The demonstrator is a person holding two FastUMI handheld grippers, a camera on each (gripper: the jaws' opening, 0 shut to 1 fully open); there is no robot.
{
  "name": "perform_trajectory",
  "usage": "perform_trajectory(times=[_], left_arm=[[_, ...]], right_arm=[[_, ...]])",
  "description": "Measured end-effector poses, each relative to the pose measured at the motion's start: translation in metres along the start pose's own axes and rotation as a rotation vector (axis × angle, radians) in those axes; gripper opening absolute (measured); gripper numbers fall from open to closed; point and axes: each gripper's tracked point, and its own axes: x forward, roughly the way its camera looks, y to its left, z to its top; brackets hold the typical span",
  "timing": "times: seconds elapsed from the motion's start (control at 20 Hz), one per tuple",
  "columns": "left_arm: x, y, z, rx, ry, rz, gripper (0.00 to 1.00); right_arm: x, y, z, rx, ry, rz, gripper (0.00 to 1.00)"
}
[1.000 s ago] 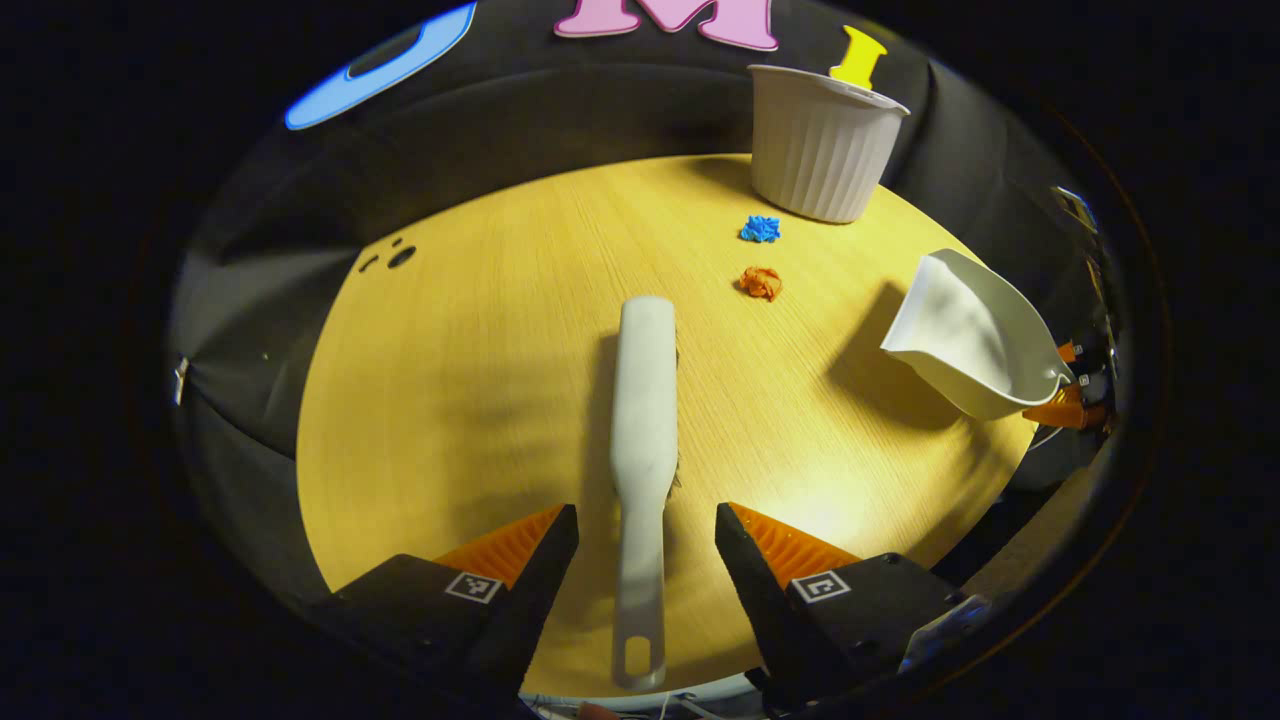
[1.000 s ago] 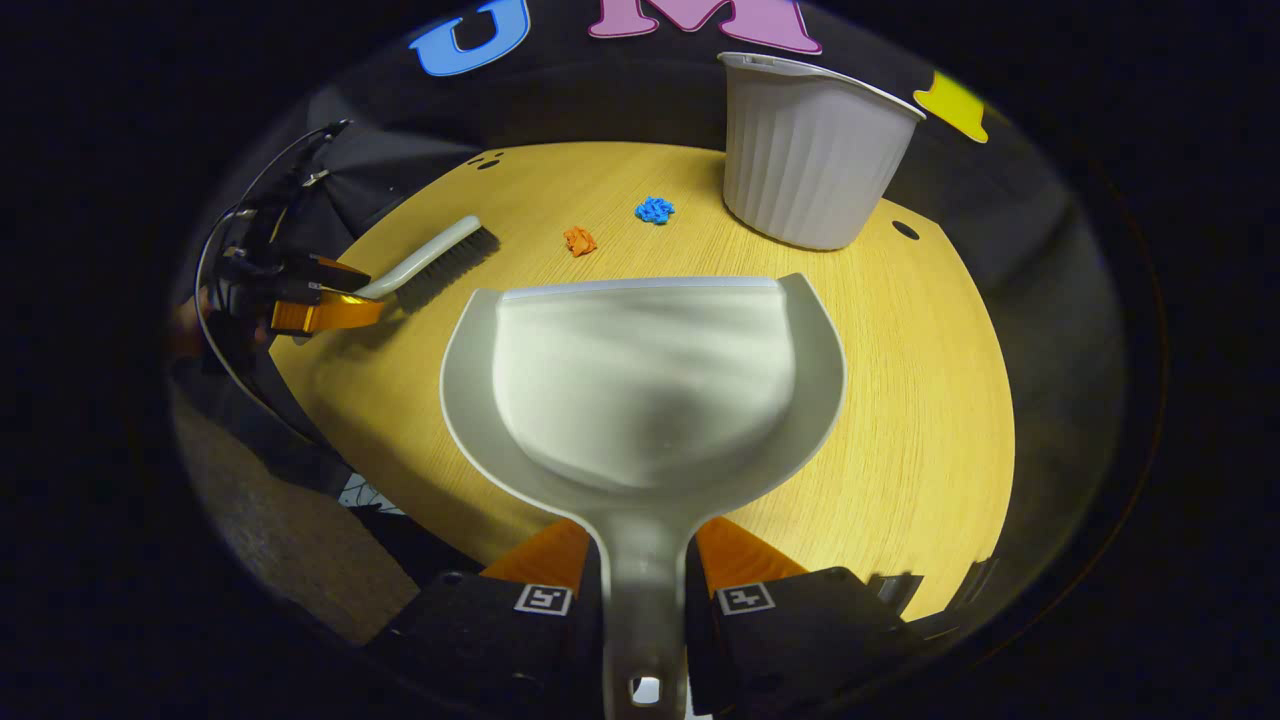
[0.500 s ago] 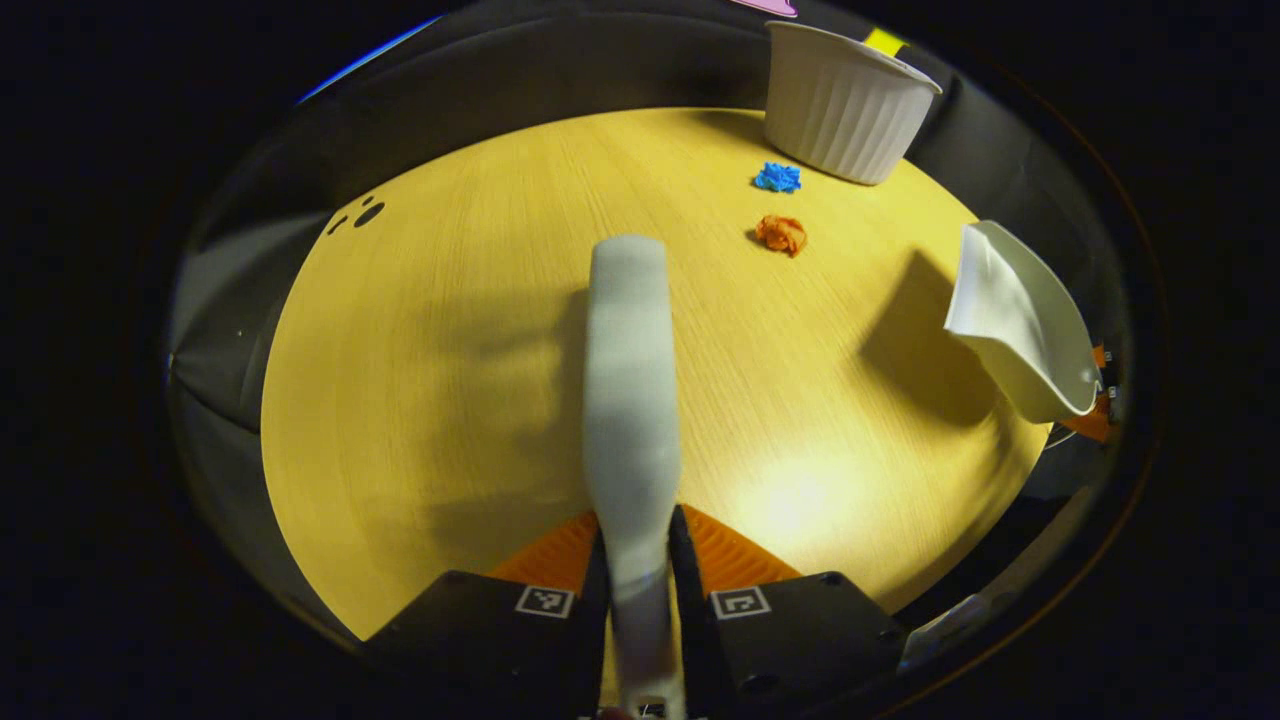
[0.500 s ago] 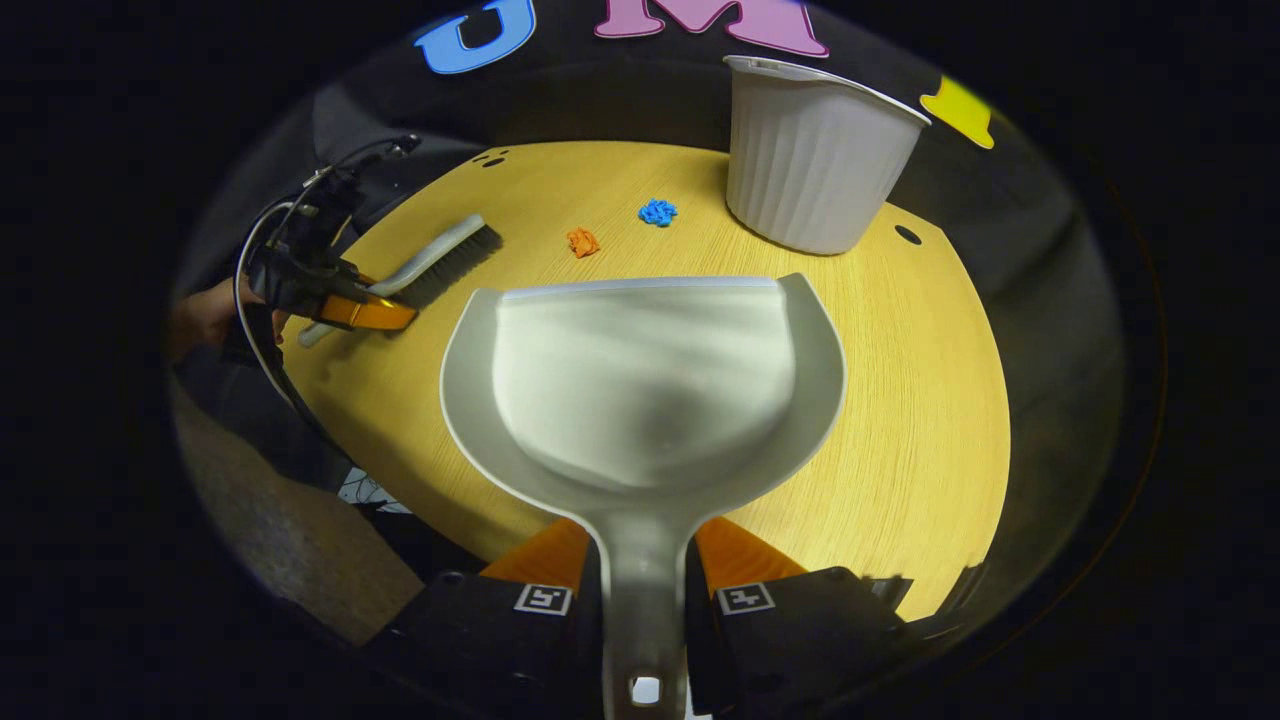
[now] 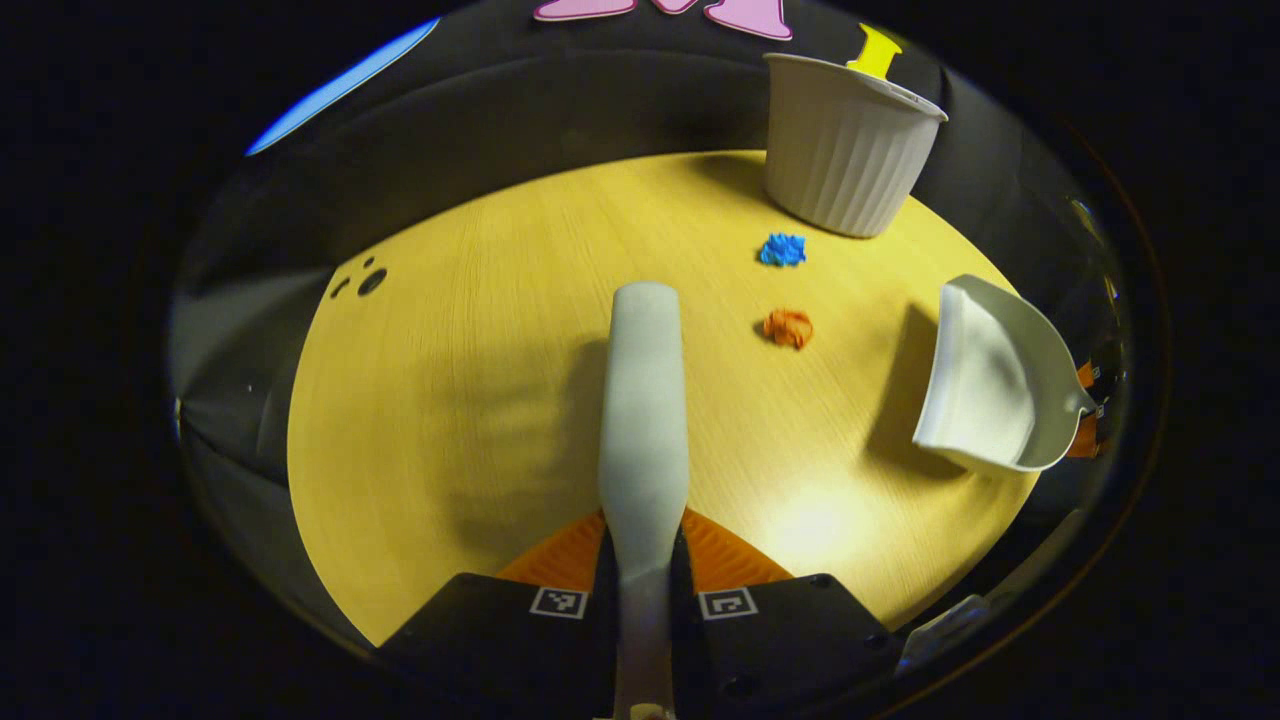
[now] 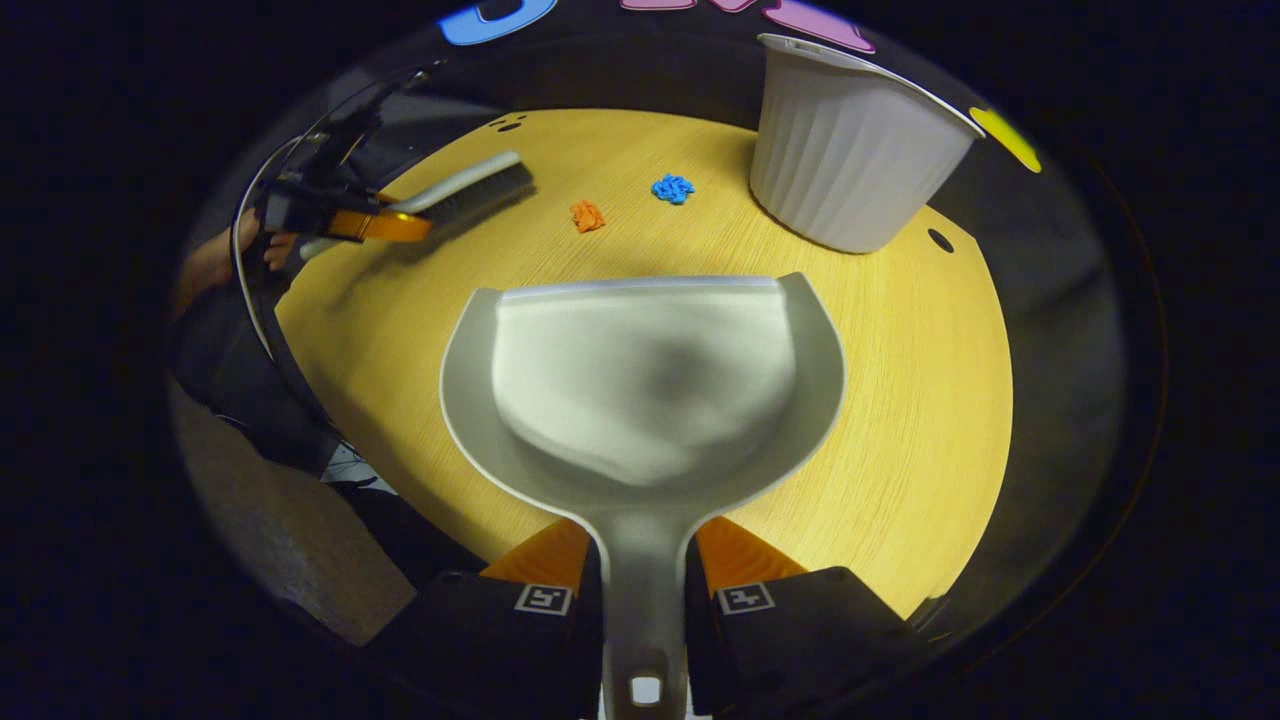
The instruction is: Pick up the small broom and dustpan from the desktop, sweep the trash into the dustpan with the broom, and then empty the trash into the garbage bin.
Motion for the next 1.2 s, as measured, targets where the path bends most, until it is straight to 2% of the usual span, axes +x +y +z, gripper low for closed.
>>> perform_trajectory(times=[0.05, 0.1, 0.3, 0.55, 0.65, 0.85, 0.9, 1.1, 1.15, 1.2], left_arm=[[0.005, 0.002, 0.018, 0.017, -0.016, 0.001, 0.24], [0.012, 0.0, 0.035, 0.033, -0.034, -0.002, 0.26], [0.049, -0.017, 0.08, 0.09, -0.047, -0.018, 0.26], [0.097, -0.051, 0.096, 0.158, 0.002, -0.056, 0.26], [0.106, -0.068, 0.106, 0.191, -0.016, -0.086, 0.26], [0.096, -0.103, 0.108, 0.246, -0.021, -0.198, 0.26], [0.089, -0.113, 0.103, 0.249, -0.017, -0.236, 0.26], [0.056, -0.161, 0.082, 0.235, 0.025, -0.406, 0.26], [0.048, -0.169, 0.079, 0.238, 0.035, -0.429, 0.27], [0.039, -0.178, 0.076, 0.24, 0.043, -0.448, 0.26]], right_arm=[[0.002, -0.005, 0.003, -0.015, 0.015, -0.001, 0.34], [0.005, -0.009, 0.006, -0.031, 0.029, -0.005, 0.38], [0.022, -0.017, 0.014, -0.063, 0.075, 0.002, 0.37], [0.035, -0.016, 0.021, -0.074, 0.087, 0.04, 0.35], [0.038, -0.019, 0.026, -0.077, 0.078, 0.045, 0.38], [0.038, -0.025, 0.034, -0.081, 0.065, 0.052, 0.38], [0.038, -0.023, 0.034, -0.083, 0.061, 0.052, 0.34], [0.037, -0.025, 0.028, -0.1, 0.064, 0.054, 0.41], [0.038, -0.026, 0.027, -0.105, 0.064, 0.052, 0.35], [0.039, -0.026, 0.026, -0.105, 0.06, 0.05, 0.38]])
